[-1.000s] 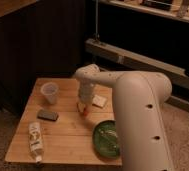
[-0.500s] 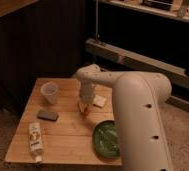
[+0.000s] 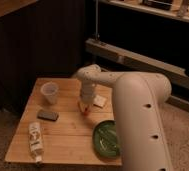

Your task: Drag the pepper across the table

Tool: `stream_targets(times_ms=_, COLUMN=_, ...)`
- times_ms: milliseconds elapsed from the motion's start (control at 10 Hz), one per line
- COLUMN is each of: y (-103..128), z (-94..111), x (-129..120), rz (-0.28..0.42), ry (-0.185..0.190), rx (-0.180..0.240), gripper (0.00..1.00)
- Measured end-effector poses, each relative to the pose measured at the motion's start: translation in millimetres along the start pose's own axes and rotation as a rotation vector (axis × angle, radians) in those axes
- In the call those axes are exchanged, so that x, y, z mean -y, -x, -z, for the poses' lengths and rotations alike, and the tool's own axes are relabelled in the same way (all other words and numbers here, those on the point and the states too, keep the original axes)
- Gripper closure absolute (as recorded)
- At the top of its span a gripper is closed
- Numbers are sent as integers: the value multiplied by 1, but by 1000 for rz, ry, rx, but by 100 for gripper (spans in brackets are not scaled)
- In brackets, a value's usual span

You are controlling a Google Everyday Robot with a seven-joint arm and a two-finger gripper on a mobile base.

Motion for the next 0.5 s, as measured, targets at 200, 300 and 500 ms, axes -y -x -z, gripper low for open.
stream_targets(times_ms=200, y=-1, z=-1, x=1, rz=0, ry=0, rx=-2, gripper=97)
stream_targets(times_ms=300, y=-1, z=-1, x=2, rz=0, ry=0, rx=-3, gripper=97)
stream_targets(times_ms=500, y=-2, z=-2, x=3, rz=-1, ry=2, rx=-5, gripper=97)
